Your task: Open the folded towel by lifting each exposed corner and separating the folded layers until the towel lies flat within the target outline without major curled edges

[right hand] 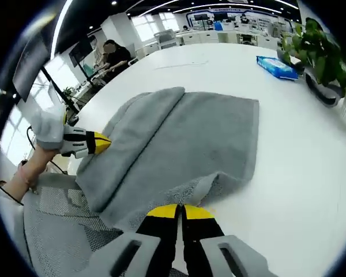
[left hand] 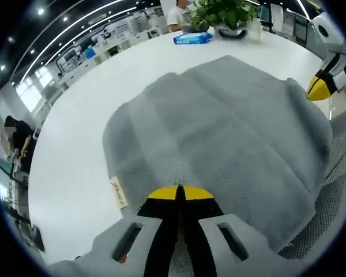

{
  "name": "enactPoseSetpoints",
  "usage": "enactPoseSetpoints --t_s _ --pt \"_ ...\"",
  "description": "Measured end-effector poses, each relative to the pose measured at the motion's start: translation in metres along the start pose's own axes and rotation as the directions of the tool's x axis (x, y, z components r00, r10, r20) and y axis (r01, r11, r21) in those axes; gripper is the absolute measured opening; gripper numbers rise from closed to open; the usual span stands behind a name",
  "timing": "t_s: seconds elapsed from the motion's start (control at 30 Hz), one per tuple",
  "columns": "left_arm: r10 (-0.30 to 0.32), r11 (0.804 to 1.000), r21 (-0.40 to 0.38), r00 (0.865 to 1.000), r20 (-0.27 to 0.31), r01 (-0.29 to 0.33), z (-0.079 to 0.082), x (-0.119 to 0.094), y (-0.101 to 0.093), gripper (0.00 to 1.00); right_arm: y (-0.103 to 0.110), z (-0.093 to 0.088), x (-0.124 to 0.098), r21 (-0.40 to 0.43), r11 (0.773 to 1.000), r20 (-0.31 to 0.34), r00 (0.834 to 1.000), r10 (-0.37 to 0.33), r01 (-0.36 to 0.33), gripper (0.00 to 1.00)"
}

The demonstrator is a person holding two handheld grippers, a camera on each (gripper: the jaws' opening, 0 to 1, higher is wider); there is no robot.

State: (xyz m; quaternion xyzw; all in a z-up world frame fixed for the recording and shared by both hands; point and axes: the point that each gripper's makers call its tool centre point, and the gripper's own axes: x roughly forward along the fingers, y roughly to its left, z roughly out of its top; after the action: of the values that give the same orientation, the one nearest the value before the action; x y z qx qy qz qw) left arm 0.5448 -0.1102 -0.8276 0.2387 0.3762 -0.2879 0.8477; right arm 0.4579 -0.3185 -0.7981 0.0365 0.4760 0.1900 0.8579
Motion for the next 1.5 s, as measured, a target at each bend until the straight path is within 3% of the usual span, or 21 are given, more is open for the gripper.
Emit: enactPoseSetpoints --t_s 0.27,0.53,0.57,0.67,0.77,0.83,1.0,1.3,1.5 --pt "0.000 1.000 0.001 1.000 0.002 0.000 0.000 0.000 0.000 0.00 0.001 0.012 0.032 -0.064 0.998 0.006 1.000 -0.002 0.003 0.01" --pt "0.000 1.000 0.004 1.000 0.002 0.000 0.000 0.000 -0.001 0.00 -0.011 0.004 0.019 -0.077 0.996 0.016 0.999 -0.051 0.052 0.18" --pt "0.000 1.000 0.006 1.000 0.002 0.000 0.000 0.000 -0.001 0.00 -0.012 0.002 0.019 -0.072 0.996 0.012 0.999 -0.053 0.053 0.18" --pt "0.000 1.000 0.007 1.000 0.002 0.000 0.000 0.000 -0.001 0.00 -0.005 -0.010 0.021 -0.017 1.000 -0.034 0.999 0.007 -0.008 0.00" --pt "0.000 1.000 0.005 1.000 0.003 0.000 0.000 0.000 -0.001 0.00 -0.001 -0.011 0.022 -0.014 1.000 -0.026 0.999 0.023 -0.024 0.00" --pt "-0.001 1.000 0.004 1.000 0.003 0.001 0.000 0.000 -0.001 0.00 0.008 -0.008 0.022 0.040 0.997 -0.006 0.998 0.064 -0.064 0.00" --pt "-0.002 1.000 0.002 1.000 0.005 0.002 0.000 0.000 -0.001 0.00 0.009 -0.009 0.007 0.030 0.998 -0.018 0.998 0.056 -0.056 0.00" --pt "-0.002 1.000 0.001 1.000 0.004 0.002 0.000 0.000 -0.001 0.00 -0.011 -0.055 -0.033 0.081 0.997 -0.120 0.993 0.005 0.005 0.00" --pt "-0.002 1.000 0.001 1.000 0.005 0.002 0.000 0.001 0.000 0.00 -0.021 -0.074 -0.044 0.050 0.997 -0.197 0.979 -0.052 0.063 0.00"
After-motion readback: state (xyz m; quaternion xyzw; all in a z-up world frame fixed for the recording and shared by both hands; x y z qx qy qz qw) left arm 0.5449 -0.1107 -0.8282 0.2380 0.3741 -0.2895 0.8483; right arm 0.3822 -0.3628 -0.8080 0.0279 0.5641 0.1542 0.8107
